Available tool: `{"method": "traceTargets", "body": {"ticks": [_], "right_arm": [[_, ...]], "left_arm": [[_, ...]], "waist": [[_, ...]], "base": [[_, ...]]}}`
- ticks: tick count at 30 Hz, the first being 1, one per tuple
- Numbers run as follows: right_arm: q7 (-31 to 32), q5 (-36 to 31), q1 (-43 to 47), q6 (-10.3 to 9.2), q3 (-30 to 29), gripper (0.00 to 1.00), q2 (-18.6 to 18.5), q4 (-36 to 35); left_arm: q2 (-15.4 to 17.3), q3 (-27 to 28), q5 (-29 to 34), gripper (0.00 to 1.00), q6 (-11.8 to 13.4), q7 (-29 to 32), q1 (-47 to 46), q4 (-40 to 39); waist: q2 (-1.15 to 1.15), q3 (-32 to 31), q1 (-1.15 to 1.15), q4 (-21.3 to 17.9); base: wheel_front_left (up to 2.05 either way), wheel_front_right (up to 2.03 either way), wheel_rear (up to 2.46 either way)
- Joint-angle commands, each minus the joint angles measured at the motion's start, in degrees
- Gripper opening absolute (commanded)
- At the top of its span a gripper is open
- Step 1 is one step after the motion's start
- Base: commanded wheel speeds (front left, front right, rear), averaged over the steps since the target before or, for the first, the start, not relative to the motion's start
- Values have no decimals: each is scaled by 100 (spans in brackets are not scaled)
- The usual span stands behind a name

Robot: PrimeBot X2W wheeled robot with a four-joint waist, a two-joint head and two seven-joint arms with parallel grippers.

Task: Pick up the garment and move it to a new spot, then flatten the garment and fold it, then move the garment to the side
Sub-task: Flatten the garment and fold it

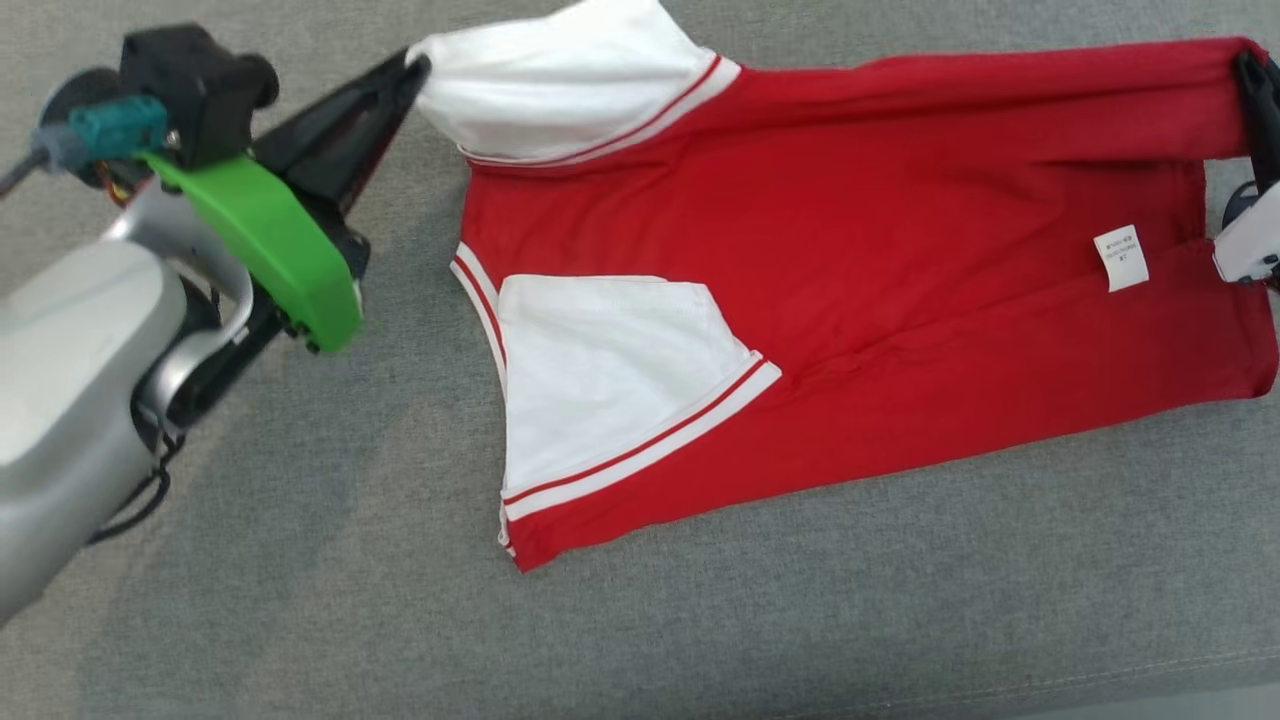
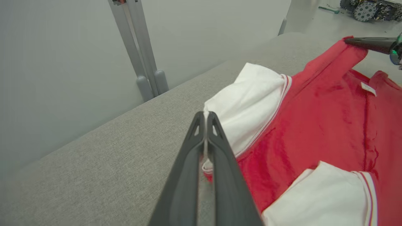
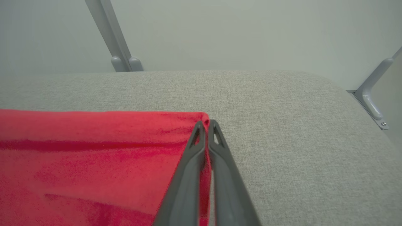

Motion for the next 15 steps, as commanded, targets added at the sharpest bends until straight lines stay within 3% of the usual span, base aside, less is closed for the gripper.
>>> {"method": "traceTargets", "body": {"ticks": [1, 9, 15], "right_arm": [[-45, 22, 148, -8, -49, 0, -40, -13], [-41, -648, 802, -8, -1023, 0, -245, -612], [-42, -1364, 1612, -8, -1907, 0, -29, -1162]], "left_arm": [[110, 13, -53, 0, 122, -51, 202, -203], [565, 12, -225, 0, 803, -364, 1053, -1534], [741, -57, -356, 0, 1100, -513, 1546, -2134]], "waist": [[0, -4, 0, 50], [0, 21, 0, 210], [0, 53, 0, 279]], "base": [[0, 0, 0], [0, 0, 0], [0, 0, 0]]}}
